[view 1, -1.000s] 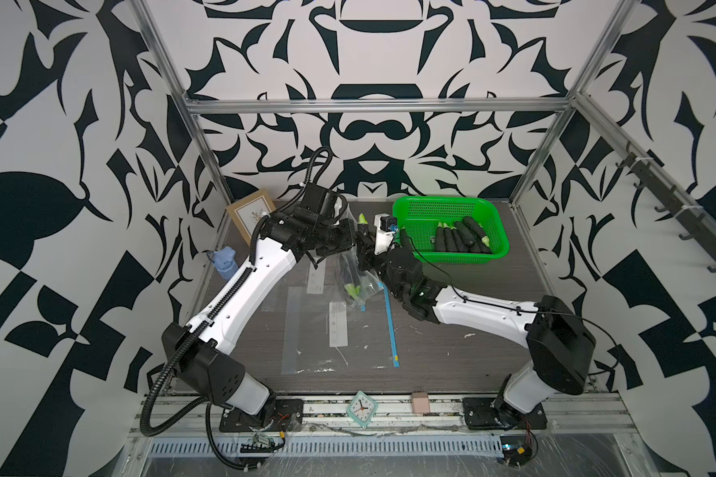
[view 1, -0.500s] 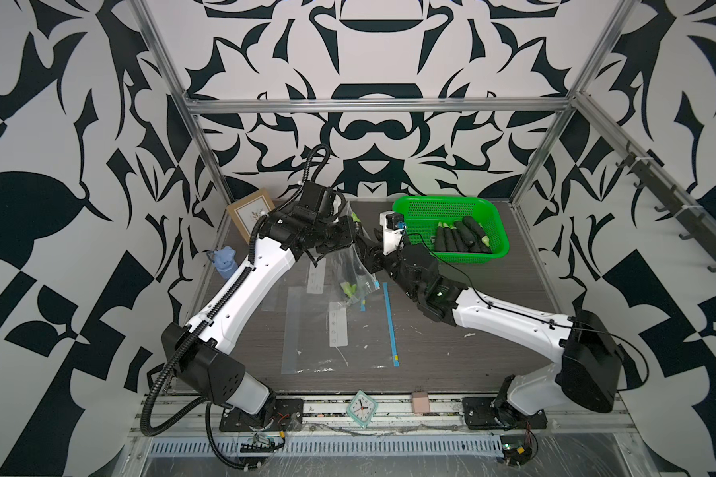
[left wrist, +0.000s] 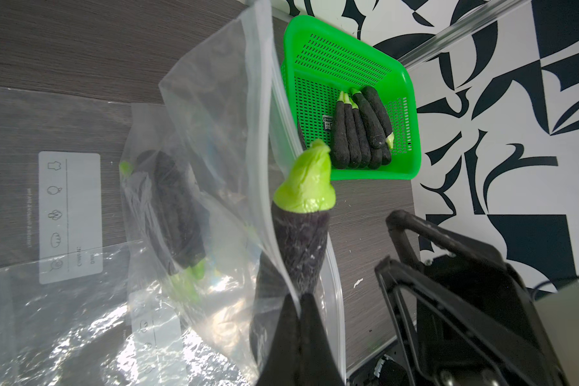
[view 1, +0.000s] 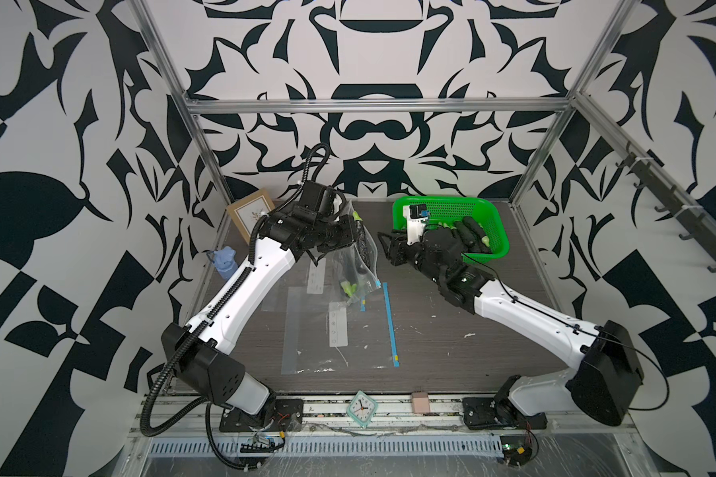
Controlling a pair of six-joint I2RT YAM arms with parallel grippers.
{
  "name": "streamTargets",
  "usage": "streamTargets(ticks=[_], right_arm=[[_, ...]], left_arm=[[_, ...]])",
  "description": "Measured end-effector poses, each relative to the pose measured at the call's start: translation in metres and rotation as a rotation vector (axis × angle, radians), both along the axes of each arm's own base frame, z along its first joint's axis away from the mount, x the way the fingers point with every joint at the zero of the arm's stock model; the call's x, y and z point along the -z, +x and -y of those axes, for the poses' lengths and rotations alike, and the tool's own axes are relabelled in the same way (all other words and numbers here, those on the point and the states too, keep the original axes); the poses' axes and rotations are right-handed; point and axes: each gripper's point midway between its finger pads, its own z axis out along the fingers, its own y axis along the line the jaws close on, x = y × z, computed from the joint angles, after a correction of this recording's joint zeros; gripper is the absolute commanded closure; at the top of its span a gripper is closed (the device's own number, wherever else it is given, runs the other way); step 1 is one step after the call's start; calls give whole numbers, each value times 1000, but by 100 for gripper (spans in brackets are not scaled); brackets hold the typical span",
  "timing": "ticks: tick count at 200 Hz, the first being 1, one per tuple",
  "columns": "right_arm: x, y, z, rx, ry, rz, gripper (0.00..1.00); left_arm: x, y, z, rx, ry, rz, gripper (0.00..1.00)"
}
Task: Place the eggplant in a zip-top bag and seal the zipper
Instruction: Adjust the zipper food storage bag in the zipper food storage bag.
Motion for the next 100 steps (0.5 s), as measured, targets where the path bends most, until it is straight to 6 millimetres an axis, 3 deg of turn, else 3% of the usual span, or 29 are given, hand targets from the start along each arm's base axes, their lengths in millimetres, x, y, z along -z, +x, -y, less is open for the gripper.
streamTargets(ticks=[60,100], right_arm=[[23,-3,-23,-100,-3,-102,60],[32,-4,-29,-124,-1,-137,77]], left_arm=[[-1,0,1,2,-4,3,100],[-1,0,1,3,-5,2,100]])
